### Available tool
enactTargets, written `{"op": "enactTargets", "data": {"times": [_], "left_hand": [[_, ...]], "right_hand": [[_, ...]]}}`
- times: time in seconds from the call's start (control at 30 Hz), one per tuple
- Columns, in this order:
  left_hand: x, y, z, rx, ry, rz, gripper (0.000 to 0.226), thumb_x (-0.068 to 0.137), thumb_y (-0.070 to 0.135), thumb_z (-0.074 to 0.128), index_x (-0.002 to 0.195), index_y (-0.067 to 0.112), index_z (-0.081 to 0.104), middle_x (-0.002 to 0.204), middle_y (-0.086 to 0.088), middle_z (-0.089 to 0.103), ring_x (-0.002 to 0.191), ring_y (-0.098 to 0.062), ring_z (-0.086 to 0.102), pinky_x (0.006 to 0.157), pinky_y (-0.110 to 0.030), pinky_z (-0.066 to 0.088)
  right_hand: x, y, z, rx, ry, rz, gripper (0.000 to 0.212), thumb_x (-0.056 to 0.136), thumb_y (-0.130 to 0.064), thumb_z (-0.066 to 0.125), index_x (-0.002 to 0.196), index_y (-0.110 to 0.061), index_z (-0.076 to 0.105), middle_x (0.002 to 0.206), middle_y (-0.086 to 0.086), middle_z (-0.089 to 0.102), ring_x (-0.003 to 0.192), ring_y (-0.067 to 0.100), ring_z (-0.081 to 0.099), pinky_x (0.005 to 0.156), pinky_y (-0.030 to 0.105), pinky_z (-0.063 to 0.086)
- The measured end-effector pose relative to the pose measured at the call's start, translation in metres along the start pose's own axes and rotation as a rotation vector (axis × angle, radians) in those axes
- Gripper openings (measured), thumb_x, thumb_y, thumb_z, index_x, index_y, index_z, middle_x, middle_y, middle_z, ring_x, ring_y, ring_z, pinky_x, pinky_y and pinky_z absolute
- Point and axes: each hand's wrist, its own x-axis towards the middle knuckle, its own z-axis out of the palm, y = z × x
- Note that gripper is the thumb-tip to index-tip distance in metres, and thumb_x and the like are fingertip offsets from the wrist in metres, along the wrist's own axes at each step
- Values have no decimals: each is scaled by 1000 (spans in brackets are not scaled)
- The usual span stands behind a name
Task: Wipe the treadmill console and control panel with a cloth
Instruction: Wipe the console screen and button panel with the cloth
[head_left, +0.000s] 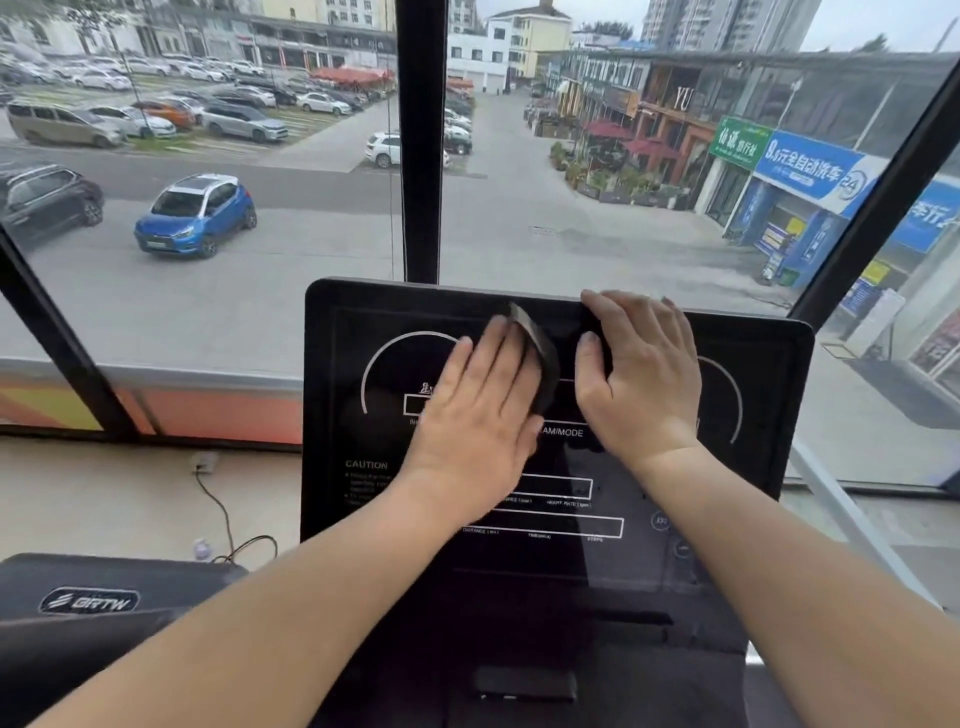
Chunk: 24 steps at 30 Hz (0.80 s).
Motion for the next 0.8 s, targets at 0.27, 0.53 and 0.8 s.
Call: {"op": "enactTargets", "data": {"times": [0.27,0.53,0.8], "left_hand": [[2,-15,-5,50,37,198,66,108,44,31,163,10,17,171,-11,11,159,-25,2,128,-50,10],[-2,-17,-2,-18,-11,383,69,103,50,46,158,10,32,169,-10,22,158,-24,13,127,-50,17],[-8,23,8,108,-22,285,73,106,38,35,162,3,3,171,-16,-11,158,-35,-8,129,-50,3]], "right_hand": [[1,9,-12,-6,-92,-95,46,96,-22,50,141,-19,61,139,-1,63,133,23,53,123,44,28],[0,60,-56,-162,-217,57,55,99,-38,39,148,-18,53,152,4,54,146,25,42,128,44,18],[-5,59,-34,-57,-29,124,45,94,-28,54,136,-13,62,137,5,62,134,27,49,126,45,24]]}}
